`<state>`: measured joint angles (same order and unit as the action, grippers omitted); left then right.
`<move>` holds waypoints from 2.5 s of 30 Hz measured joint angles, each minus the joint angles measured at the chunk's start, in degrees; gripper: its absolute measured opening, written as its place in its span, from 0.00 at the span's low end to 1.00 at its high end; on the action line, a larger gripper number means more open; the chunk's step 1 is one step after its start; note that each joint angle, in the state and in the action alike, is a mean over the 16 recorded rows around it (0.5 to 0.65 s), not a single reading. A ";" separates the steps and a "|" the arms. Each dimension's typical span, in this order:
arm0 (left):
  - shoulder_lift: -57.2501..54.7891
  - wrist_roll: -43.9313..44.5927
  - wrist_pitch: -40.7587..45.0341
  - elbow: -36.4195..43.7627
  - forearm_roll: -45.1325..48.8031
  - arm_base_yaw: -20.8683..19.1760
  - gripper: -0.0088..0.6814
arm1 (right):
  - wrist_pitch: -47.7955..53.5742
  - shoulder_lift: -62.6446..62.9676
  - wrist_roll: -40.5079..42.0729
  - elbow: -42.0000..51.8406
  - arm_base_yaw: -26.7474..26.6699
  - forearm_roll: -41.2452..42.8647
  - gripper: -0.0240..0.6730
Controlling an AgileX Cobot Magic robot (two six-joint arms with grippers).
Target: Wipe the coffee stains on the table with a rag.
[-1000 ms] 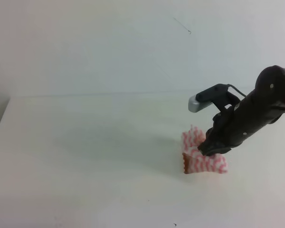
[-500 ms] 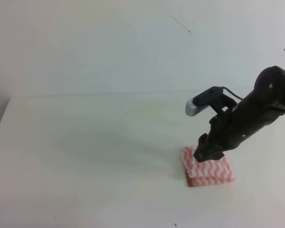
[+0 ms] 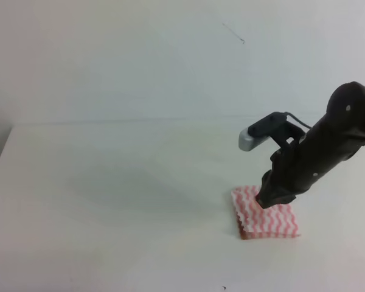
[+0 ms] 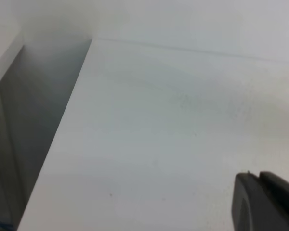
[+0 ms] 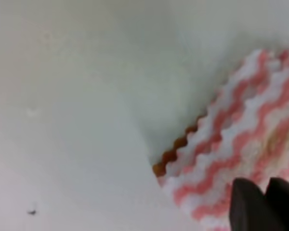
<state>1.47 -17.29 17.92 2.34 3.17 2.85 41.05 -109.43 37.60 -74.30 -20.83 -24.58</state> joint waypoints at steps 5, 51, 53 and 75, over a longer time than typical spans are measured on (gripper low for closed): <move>0.00 0.00 0.00 0.00 0.00 0.00 0.01 | 1.68 -0.64 -1.20 0.04 0.00 0.51 0.06; 0.10 0.00 -0.06 0.16 0.01 0.00 0.01 | -10.56 89.23 -63.23 52.00 0.00 52.85 0.04; 0.10 0.00 -0.06 0.16 0.01 0.00 0.01 | -9.10 90.43 -64.01 52.64 0.00 52.79 0.04; 0.10 0.00 -0.06 0.16 0.00 0.98 0.01 | -10.12 99.22 -65.09 60.20 5.80 50.44 0.03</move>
<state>1.57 -17.29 17.86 2.49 3.17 3.84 30.94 -10.21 -27.50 -14.10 -15.03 25.86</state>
